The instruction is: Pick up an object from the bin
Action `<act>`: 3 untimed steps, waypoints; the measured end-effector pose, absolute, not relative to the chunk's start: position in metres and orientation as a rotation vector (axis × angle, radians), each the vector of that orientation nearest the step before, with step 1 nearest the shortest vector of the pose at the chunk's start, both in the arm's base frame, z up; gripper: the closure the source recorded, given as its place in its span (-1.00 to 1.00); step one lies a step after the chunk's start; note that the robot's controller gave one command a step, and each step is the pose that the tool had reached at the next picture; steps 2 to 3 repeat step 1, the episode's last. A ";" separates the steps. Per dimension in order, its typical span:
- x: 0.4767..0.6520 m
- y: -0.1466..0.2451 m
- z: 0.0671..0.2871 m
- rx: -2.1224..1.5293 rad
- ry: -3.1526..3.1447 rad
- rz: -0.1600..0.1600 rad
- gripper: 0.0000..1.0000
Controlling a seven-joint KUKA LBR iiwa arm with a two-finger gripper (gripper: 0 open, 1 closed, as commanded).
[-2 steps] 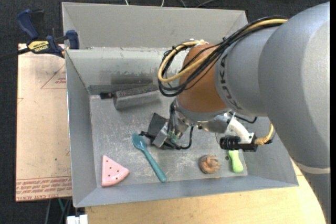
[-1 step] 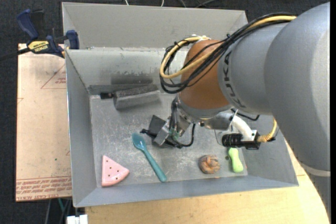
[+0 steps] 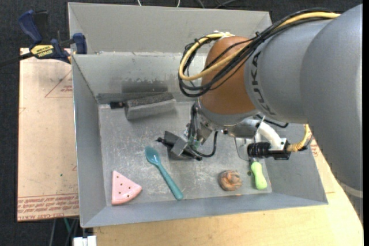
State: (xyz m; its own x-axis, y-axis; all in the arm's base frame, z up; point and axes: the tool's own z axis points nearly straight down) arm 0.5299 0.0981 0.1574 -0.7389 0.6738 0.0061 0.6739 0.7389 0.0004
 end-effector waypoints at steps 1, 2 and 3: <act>0.530 0.098 0.166 -1.130 -2.926 -0.006 1.00; 0.530 0.098 0.166 -1.130 -2.926 -0.006 1.00; 0.530 0.098 0.166 -1.130 -2.926 -0.006 1.00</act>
Offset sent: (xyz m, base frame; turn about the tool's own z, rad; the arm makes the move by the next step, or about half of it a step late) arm 0.0007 0.0002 0.0361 -0.0023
